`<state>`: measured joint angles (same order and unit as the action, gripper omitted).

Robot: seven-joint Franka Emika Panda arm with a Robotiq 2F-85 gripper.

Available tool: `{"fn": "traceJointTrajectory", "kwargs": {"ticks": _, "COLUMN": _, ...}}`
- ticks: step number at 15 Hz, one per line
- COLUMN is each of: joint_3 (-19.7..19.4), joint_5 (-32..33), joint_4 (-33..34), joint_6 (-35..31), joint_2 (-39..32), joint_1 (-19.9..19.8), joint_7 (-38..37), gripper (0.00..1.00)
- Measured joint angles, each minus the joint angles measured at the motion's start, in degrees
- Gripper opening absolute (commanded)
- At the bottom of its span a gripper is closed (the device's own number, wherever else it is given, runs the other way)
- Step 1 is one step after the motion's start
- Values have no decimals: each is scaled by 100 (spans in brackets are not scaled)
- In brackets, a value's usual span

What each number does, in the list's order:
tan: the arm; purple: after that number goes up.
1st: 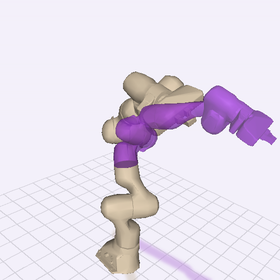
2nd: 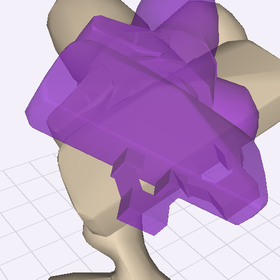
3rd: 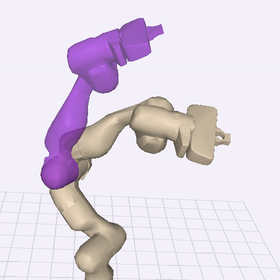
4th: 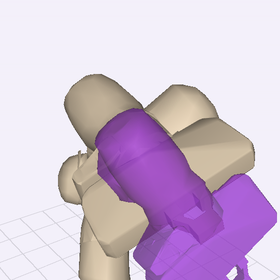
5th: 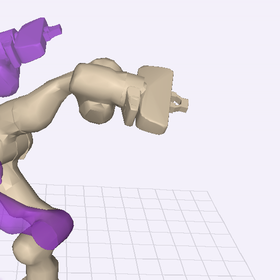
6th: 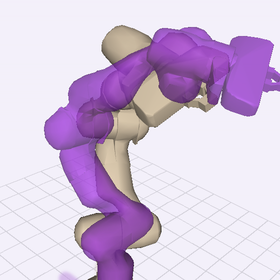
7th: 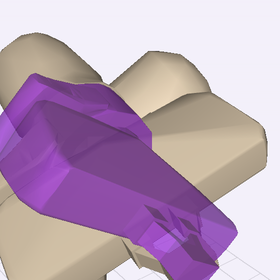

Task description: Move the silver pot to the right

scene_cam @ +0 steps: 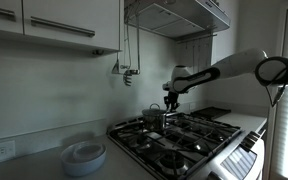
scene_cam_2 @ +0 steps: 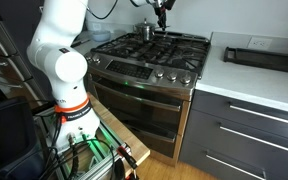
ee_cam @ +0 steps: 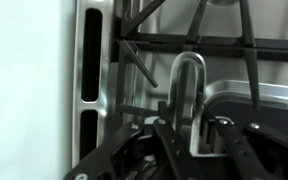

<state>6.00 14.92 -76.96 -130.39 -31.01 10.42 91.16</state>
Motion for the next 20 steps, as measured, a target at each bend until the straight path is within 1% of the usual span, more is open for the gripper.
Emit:
{"fn": "traceJointTrajectory", "kwargs": {"ticks": 6, "joint_3": -107, "joint_5": 98, "joint_4": 4, "joint_6": 0, "joint_2": 4, "joint_1": -106, "joint_7": -1, "gripper": 8}}
{"fn": "traceJointTrajectory", "kwargs": {"ticks": 20, "joint_3": -217, "joint_5": 119, "joint_4": -117, "joint_6": -41, "joint_2": 85, "joint_1": -472, "joint_7": 6, "gripper": 8}}
